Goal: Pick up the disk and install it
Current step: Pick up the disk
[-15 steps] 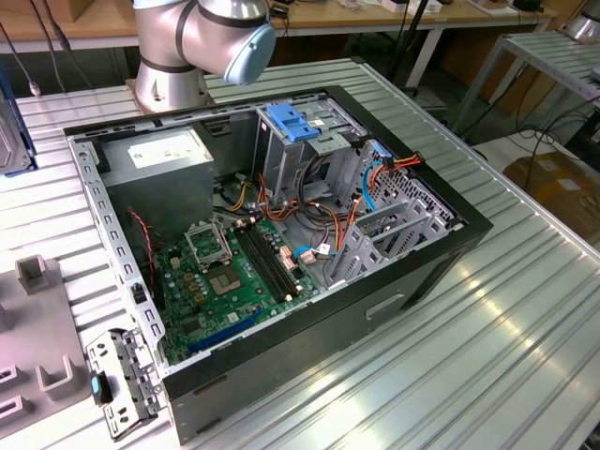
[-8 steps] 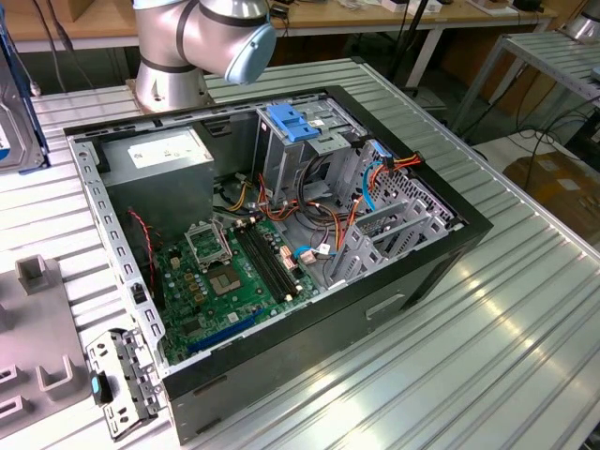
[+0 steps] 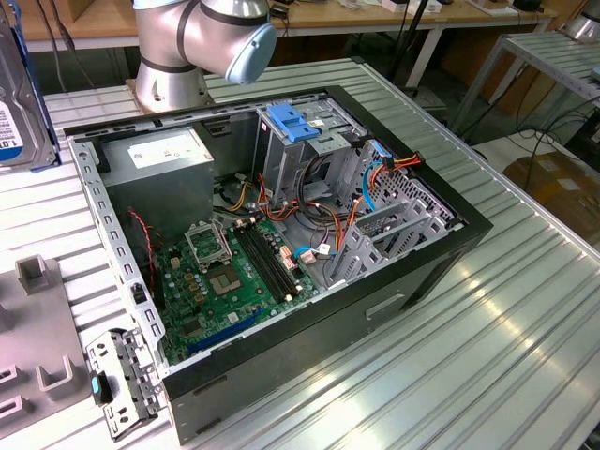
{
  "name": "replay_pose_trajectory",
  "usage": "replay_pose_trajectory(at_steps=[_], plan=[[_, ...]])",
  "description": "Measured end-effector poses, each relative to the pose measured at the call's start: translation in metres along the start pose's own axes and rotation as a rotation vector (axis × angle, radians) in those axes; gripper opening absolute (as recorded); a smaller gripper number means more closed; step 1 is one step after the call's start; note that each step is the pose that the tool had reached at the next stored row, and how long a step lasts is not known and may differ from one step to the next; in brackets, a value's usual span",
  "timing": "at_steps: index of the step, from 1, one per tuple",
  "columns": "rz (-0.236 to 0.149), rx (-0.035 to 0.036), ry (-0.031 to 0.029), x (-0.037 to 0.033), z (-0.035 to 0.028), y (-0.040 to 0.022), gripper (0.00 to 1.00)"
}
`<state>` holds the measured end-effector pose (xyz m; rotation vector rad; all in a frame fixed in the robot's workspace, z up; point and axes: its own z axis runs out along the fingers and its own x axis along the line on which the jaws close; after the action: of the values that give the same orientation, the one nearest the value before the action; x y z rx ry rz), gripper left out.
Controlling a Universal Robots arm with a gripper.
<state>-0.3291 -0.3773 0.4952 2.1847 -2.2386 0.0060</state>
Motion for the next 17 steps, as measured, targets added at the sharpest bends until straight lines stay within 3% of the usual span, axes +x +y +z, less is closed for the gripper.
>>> replay_pose_trajectory(at_steps=[17], plan=[[0.0,0.0,0.0001,-0.0001,0.0,-0.0204,0.37]])
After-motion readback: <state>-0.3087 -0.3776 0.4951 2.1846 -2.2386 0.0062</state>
